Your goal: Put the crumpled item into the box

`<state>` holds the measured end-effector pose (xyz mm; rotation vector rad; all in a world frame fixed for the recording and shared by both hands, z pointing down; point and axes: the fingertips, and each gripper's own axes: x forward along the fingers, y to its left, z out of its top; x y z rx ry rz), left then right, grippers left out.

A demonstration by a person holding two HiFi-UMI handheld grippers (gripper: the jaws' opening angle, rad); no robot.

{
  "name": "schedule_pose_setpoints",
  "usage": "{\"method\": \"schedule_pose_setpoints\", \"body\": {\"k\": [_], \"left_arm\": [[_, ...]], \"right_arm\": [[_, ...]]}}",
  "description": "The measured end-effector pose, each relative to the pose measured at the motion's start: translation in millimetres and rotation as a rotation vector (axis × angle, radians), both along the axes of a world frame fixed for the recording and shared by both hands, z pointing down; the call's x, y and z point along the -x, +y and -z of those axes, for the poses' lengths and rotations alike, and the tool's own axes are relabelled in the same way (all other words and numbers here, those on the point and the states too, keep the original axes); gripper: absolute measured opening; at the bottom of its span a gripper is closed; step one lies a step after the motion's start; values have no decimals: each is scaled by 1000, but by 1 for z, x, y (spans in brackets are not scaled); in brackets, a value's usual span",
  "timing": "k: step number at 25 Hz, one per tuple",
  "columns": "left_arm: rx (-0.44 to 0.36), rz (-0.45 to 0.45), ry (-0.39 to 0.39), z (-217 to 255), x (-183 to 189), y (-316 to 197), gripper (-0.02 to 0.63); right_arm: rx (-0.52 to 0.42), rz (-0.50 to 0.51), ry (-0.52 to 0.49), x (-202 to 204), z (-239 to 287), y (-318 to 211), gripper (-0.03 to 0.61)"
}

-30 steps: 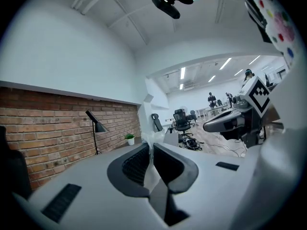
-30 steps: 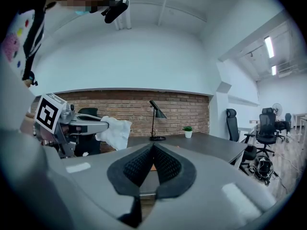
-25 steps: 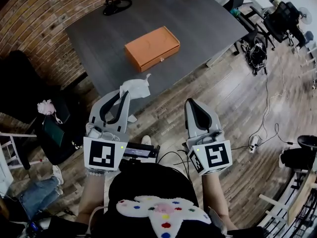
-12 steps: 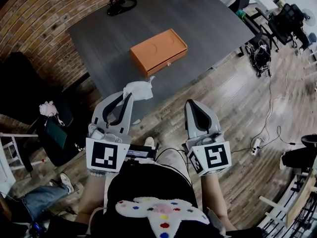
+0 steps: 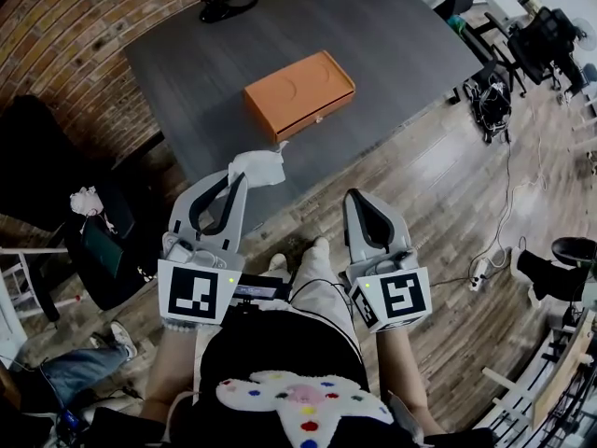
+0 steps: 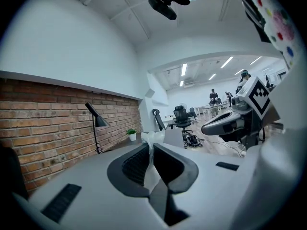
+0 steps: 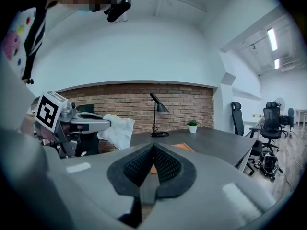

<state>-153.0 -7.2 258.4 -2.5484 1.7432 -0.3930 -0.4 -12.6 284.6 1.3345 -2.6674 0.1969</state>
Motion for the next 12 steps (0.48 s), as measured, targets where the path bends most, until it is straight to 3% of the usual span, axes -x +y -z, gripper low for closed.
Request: {"method": "schedule_pose_setpoints", "body": {"k": [7,8,9,12], "left_arm": [[13,47,13,-5,1,-13,29],[15,54,13,-6,1,-14,29],[17,62,13,-7,1,-15,29],[23,86,10,-11,-1,-17,29]], "right_arm": [[13,9,-9,-3,-8,-20,8],[21,16,-10,-3,-10,-23,15],[29,28,-8,-3,-12,-26,77],[32,62,6,-3,-18,-33,80]]}}
